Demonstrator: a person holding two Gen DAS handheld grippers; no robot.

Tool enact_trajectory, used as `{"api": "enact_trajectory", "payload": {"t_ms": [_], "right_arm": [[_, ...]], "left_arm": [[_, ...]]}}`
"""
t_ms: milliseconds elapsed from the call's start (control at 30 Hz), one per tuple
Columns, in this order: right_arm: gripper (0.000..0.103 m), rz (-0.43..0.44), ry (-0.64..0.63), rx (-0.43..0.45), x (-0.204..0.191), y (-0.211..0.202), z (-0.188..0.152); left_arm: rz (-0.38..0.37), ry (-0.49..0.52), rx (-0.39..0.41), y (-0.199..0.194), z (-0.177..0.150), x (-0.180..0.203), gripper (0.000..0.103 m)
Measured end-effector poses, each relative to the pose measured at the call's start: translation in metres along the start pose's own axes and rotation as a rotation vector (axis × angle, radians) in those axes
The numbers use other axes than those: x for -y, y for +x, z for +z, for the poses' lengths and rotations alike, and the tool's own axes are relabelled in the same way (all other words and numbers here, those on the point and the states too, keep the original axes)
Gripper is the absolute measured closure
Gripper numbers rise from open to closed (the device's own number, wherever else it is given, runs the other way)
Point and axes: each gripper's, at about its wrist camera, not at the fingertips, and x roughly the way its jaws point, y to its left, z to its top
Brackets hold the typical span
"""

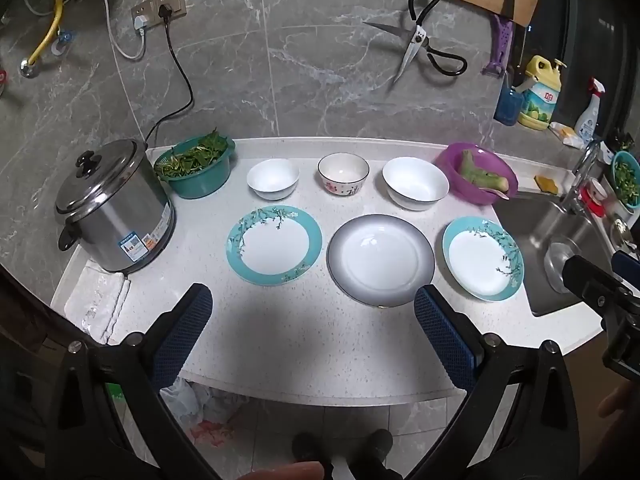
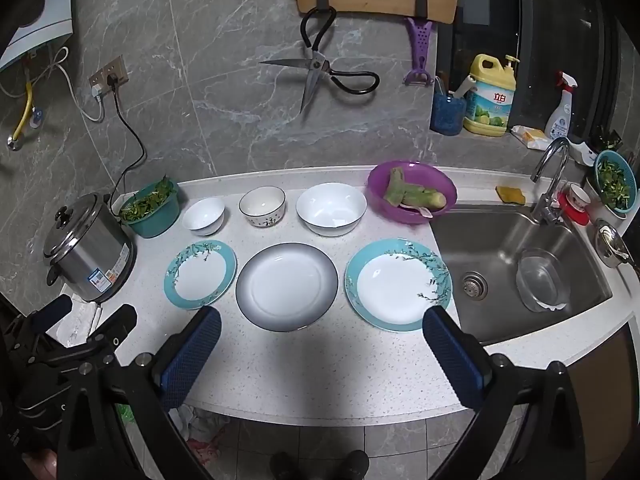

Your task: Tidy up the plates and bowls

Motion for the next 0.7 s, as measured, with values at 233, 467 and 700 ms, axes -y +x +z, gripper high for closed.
{"api": "enact_trajectory", "payload": {"t_ms": [233,467,700], "right_arm": [[0.000,-0.004,-0.002,0.001,-0.0007,-0.0005,0.0000],[0.000,-0.003,-0.001,-0.002,0.0001,-0.0002,-0.0004],[0.000,-0.001,-0.002,-0.004,0.0000,-0.0002,-0.0001]], "left_arm": [[-0.006,-0.004,-0.009,-0.0025,0.0003,-0.0004,0.000],[-0.007,-0.004,-0.010,0.0029,-0.0010,-0.0021,0.000],[-0.006,-0.005,-0.013,0.0026,0.0000,-0.0029,0.000]]}}
